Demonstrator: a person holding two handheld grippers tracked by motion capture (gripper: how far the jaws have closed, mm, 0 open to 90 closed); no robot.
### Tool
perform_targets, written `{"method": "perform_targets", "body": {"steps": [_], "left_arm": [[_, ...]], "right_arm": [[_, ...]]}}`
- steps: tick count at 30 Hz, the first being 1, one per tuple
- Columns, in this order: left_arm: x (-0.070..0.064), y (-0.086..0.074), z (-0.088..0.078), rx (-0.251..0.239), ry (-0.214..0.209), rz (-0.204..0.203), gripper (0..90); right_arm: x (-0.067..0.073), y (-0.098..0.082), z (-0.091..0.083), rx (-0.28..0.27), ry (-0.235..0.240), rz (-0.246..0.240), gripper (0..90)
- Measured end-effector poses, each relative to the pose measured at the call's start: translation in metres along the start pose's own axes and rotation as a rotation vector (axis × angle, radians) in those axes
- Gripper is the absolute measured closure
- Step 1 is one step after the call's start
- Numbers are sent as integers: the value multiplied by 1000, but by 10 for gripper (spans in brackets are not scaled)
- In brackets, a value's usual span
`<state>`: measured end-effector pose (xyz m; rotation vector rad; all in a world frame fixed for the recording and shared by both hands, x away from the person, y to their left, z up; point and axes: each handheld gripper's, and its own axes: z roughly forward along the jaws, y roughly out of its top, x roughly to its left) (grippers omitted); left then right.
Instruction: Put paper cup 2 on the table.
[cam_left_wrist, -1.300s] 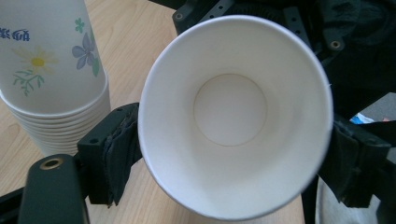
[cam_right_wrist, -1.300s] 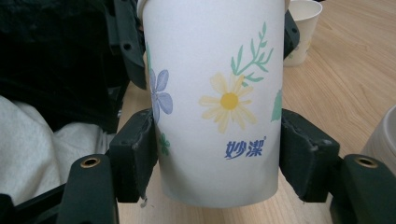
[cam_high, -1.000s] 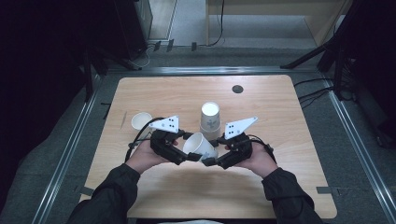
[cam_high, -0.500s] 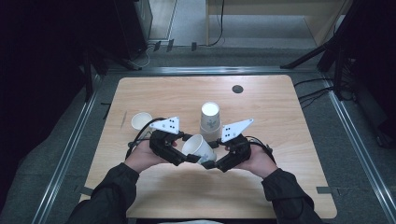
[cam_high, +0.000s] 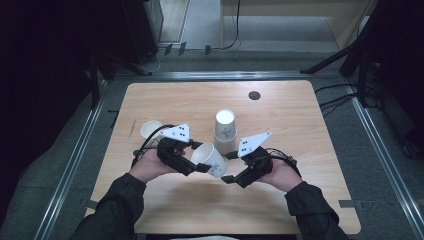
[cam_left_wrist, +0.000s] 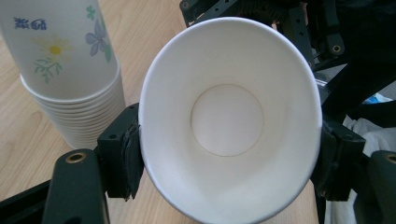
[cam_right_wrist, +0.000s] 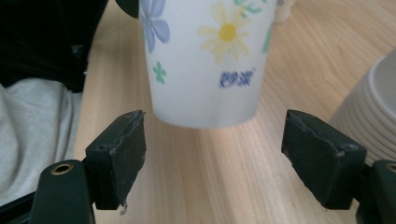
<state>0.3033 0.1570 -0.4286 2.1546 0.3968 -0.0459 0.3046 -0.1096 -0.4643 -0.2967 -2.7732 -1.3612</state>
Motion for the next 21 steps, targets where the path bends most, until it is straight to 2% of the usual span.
{"method": "perform_targets", "body": {"steps": [3,5,8,10,13,16,18,21], "left_arm": [[2,-1,-4,16,16,6,252],[4,-2,-6,26,29,4,252],[6,-3,-9,40,42,4,252],[7,-4,-10,45,49,3,252],[8,-5,-12,55,57,-1,252],[9,-7,-13,87,72,3,252],[10,-8,-15,96,72,-1,252],[12,-9,-17,116,82,2,252]], "right_arm": [[-1,-2,-2,4,-25,5,222],[-1,-3,-3,3,-26,46,222],[-3,-5,-6,16,-33,77,218],[-3,-6,-9,29,-58,89,218],[-5,-9,-12,43,-122,104,218],[-9,-13,-16,55,-178,145,218],[-11,-17,-19,52,-190,171,218],[-11,-21,-25,44,-202,182,218]]}}
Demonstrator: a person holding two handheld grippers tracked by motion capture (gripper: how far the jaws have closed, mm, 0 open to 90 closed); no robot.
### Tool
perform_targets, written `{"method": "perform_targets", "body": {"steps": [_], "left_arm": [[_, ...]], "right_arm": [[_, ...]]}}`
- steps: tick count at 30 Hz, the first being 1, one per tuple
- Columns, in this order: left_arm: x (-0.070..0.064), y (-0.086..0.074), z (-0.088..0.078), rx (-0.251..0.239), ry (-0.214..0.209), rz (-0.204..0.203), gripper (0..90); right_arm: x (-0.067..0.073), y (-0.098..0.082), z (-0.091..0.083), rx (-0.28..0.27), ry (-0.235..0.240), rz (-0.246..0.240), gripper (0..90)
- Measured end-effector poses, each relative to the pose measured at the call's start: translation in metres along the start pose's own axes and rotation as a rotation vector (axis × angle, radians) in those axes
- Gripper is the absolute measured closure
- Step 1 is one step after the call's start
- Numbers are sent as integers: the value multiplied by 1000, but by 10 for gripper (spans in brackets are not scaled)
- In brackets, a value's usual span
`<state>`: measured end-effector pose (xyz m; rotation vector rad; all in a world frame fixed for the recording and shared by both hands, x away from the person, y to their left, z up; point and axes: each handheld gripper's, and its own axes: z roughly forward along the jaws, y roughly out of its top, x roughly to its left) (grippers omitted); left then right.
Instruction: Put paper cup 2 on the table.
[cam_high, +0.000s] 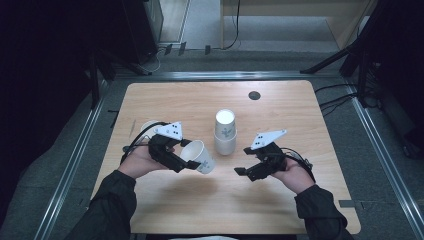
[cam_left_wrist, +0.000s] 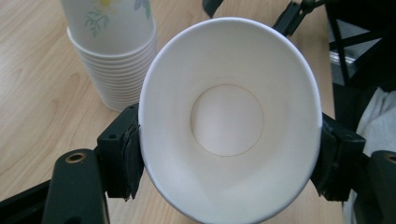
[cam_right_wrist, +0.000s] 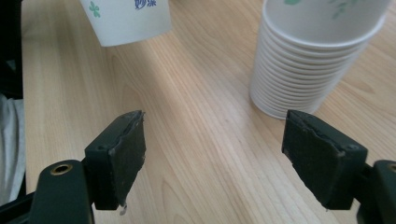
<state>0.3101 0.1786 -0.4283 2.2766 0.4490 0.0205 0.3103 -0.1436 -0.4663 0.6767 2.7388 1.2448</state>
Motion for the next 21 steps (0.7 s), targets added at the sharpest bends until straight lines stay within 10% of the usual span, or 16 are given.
{"method": "perform_targets", "body": {"steps": [21], "left_arm": [[13,-18,-25,47,63,-36,251]], "right_arm": [[-17,-10,-16,-37,-120,21,219]]}}
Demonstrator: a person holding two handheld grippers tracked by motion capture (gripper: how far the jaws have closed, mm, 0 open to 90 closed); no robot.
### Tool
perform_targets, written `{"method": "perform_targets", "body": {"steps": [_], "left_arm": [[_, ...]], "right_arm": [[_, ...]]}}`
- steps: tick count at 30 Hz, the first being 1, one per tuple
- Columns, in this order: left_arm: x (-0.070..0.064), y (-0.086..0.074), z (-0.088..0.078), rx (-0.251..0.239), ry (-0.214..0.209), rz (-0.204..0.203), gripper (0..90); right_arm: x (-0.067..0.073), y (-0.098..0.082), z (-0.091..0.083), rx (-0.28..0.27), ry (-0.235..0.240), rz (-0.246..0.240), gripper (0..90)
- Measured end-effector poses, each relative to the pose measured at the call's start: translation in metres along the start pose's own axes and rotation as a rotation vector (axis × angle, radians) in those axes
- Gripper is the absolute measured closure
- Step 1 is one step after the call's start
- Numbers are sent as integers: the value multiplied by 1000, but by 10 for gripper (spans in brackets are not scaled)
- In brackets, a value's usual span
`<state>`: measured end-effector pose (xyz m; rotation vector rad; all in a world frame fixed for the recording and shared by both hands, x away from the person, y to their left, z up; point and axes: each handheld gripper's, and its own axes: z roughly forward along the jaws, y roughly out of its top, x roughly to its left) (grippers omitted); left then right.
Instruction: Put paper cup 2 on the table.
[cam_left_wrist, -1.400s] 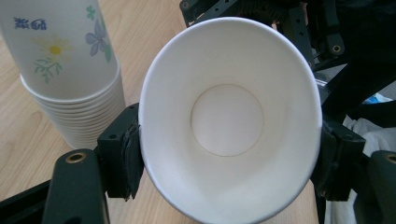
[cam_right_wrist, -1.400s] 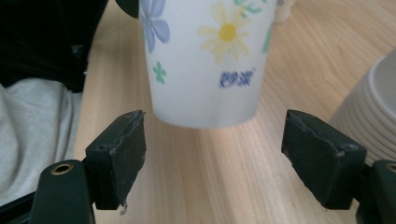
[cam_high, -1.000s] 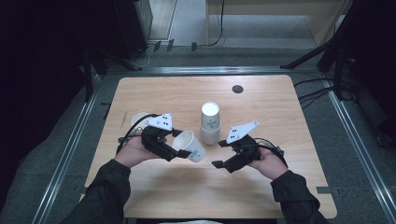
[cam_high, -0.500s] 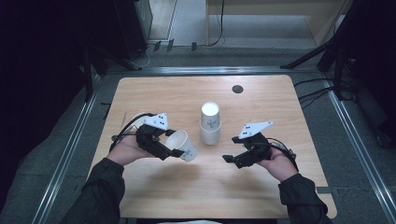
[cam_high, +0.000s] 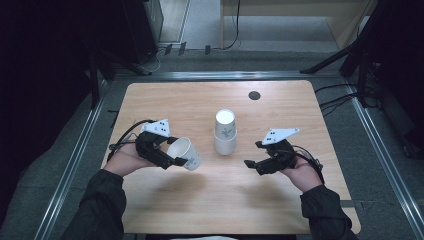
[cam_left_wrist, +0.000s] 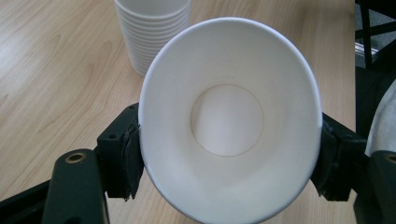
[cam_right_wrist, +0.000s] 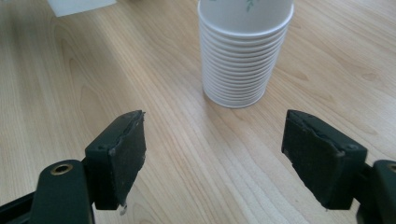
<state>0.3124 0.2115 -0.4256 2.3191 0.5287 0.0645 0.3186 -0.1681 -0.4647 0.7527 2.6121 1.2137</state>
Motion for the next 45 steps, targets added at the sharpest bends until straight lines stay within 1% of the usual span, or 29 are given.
{"method": "perform_targets", "body": {"steps": [4,7,11,13,17,25,27,34,36,37,41,43,44,45], "left_arm": [[2,-5,-5,2,14,-12,251],[3,-9,-10,3,27,-21,251],[4,-14,-16,6,43,-36,250],[4,-16,-19,-3,48,-40,250],[5,-19,-26,2,62,-49,250],[9,-33,-40,2,95,-80,250],[10,-37,-45,6,111,-83,250],[17,-53,-54,35,157,-130,247],[19,-57,-56,39,164,-147,247],[20,-58,-56,48,171,-148,247],[23,-65,-57,62,195,-165,247],[25,-68,-56,76,212,-182,241],[27,-70,-55,79,220,-198,240],[28,-72,-55,85,221,-207,240]], "right_arm": [[-3,0,-3,-17,-21,22,219],[-7,-1,-5,-25,-28,28,219],[-11,-1,-4,-19,-35,34,219],[-12,-1,-4,-19,-33,36,219],[-15,0,-1,-10,-29,43,219],[-21,2,2,-12,-36,49,220],[-23,2,2,-15,-37,52,220],[-27,4,3,-17,-38,70,220],[-28,5,4,-17,-36,69,220],[-28,5,5,-14,-36,70,220],[-29,6,7,-9,-34,60,220],[-29,6,8,-12,-28,64,220],[-29,7,8,-12,-28,63,220],[-29,7,8,-12,-28,64,220]]}}
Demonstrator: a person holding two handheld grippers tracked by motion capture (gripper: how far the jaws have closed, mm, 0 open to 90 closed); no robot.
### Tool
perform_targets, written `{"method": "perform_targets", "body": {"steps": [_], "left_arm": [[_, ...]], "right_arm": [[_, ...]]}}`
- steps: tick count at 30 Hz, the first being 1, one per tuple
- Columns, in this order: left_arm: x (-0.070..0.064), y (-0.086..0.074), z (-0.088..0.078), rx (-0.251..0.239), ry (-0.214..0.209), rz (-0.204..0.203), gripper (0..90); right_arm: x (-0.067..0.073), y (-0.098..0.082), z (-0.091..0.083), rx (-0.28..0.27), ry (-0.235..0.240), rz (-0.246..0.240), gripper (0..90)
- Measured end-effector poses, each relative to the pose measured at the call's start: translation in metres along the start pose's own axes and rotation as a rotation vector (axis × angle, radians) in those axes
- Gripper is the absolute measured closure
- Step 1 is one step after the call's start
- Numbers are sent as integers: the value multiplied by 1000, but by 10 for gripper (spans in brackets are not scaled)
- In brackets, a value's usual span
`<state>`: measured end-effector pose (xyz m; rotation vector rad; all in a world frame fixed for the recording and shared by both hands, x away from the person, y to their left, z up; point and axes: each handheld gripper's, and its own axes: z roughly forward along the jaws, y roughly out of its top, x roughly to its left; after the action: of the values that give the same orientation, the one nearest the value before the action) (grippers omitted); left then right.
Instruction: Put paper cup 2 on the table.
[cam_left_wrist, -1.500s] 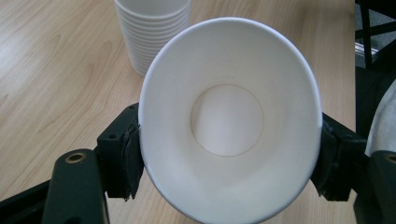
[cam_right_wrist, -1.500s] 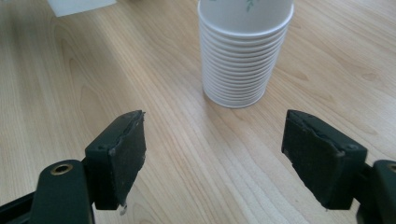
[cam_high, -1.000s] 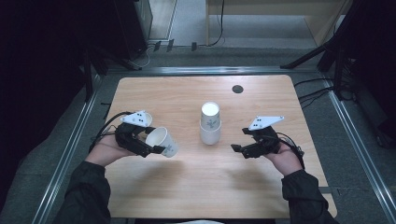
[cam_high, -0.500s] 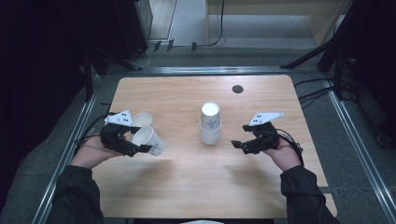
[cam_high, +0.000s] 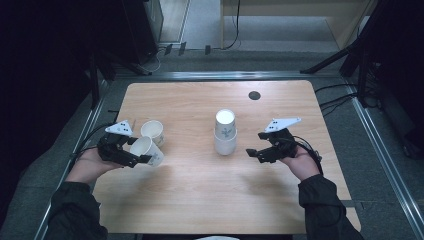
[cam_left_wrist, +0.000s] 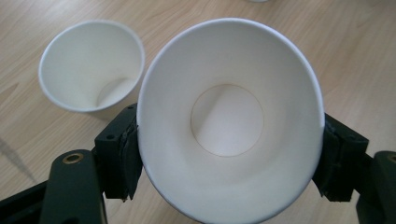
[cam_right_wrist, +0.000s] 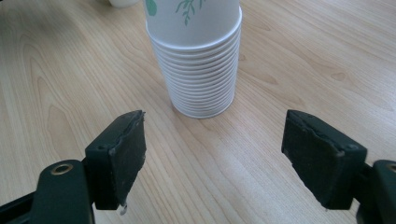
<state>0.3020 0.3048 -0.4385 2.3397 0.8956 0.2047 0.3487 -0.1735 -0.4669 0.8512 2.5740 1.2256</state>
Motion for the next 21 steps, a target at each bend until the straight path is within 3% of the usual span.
{"method": "perform_targets", "body": {"steps": [6,21], "left_arm": [[7,-6,9,47,25,-18,240],[12,-10,28,123,54,-8,237]], "right_arm": [[-1,0,0,3,-4,0,220],[3,-3,4,27,1,8,220]]}}
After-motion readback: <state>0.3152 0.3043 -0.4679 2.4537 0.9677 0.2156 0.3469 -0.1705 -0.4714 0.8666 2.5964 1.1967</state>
